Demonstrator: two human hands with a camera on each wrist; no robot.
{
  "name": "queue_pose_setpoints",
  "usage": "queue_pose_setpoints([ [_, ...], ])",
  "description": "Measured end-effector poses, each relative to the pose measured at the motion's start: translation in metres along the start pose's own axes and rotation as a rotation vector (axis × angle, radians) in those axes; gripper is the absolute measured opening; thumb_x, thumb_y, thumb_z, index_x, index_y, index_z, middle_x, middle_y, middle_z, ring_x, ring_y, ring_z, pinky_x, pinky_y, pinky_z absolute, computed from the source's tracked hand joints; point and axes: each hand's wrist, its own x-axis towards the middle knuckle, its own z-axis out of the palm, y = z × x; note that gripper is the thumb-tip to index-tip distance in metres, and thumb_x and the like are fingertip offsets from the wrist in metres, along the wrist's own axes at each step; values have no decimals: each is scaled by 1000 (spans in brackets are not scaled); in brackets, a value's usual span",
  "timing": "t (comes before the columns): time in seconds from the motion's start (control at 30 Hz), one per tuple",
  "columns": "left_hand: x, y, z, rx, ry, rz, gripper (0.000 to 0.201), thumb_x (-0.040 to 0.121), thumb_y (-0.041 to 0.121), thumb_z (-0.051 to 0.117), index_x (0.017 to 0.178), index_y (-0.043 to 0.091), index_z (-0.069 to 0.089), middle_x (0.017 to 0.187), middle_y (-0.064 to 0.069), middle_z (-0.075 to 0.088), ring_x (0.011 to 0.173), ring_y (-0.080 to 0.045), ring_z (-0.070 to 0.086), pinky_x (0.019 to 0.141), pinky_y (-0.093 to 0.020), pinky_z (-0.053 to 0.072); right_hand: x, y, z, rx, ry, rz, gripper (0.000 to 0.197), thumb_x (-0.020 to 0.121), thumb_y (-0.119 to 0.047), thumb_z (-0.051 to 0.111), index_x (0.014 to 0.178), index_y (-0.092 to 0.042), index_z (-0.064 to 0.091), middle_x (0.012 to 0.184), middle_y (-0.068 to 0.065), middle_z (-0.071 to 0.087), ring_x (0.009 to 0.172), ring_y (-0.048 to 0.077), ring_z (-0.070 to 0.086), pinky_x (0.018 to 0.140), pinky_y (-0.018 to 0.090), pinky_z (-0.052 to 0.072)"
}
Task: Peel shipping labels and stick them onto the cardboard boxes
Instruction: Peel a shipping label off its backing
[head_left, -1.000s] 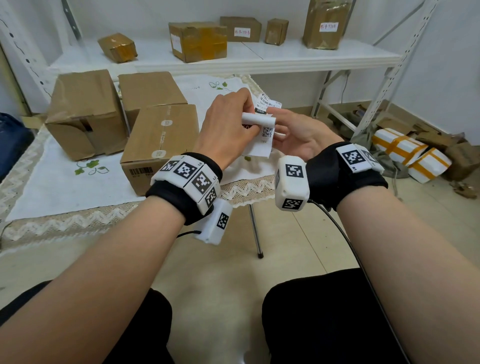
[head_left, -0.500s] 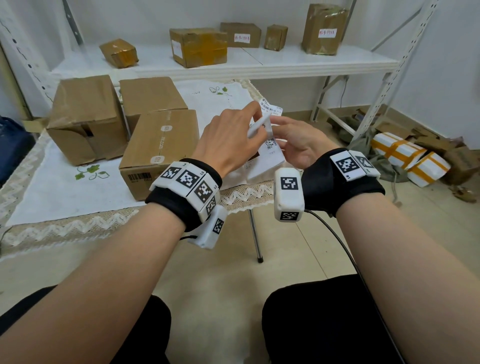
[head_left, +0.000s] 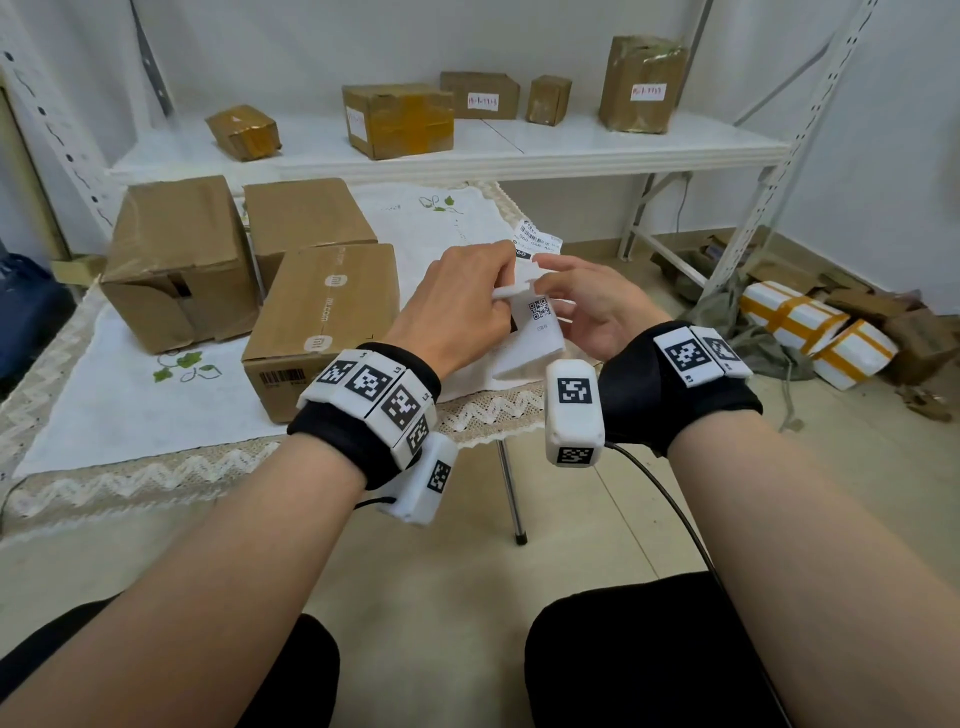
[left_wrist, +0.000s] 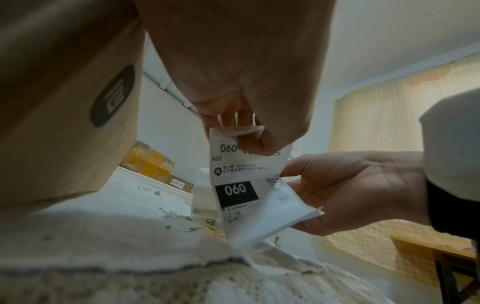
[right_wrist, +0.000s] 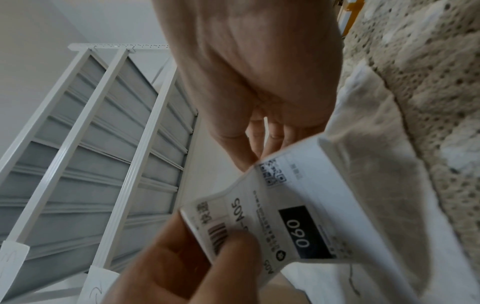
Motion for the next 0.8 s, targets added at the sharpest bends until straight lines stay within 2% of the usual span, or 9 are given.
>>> queue_pose_setpoints([
  [0.1,-1,1,2,-70,-69,15,15,72,-2,52,70,12,49,74,-6,62,75,-27,55,60,-35,38,1,0,-1,2,-5,13,39,91,8,64,118,-21,64,102,7,71,86,15,67,65,30,55],
  [0.2,-3,2,2,-112,-88,51,24,66,3,50,61,23,38,79,-7,69,81,-29,63,71,-48,51,2,1,-2,27,11,24,41,92,6,65,121,-22,64,104,7,72,89,16,68,69,33,57],
  [0.3,-4,3,2,-127,-70,60,31,66,-1,50,59,25,34,82,-5,72,85,-27,66,74,-48,53,3,3,-3,41,51,29,44,92,6,66,128,-21,64,101,7,72,93,18,68,77,36,59],
  [0.43,-6,5,1,-154,-37,53,32,69,-1,51,60,25,35,84,-2,73,87,-27,68,74,-46,55,3,4,-3,103,78,57,46,94,6,64,132,-20,62,99,5,70,98,22,68,69,36,57],
  [0.47,-6,6,1,-153,-28,53,30,70,0,51,62,25,36,84,-2,73,86,-28,67,73,-47,55,3,4,-3,123,78,63,46,94,6,63,133,-20,62,99,5,69,100,23,68,70,37,58],
  [0.57,-6,7,0,-136,-12,38,23,74,0,53,71,20,42,84,-1,71,84,-29,66,73,-50,52,2,3,-3,165,63,65,45,95,6,61,134,-16,61,95,8,67,96,25,63,86,42,57],
  [0.6,-5,6,0,-126,-5,27,22,77,0,54,76,19,43,83,-1,70,83,-30,65,71,-49,51,1,2,-3,179,48,68,43,95,7,61,133,-14,61,93,9,66,91,23,60,87,41,56],
  [0.7,-4,3,0,-44,14,-9,24,83,0,57,88,17,41,81,-2,62,78,-32,56,62,-41,38,-2,1,-1,163,11,93,29,95,4,63,115,-17,64,92,8,63,82,19,60,73,36,56],
  [0.8,-4,2,0,16,10,-6,24,84,-1,56,90,17,43,82,-2,62,77,-32,54,63,-45,42,-5,-1,0,34,-32,142,15,94,-7,66,104,-17,62,88,4,65,75,20,62,61,28,57],
])
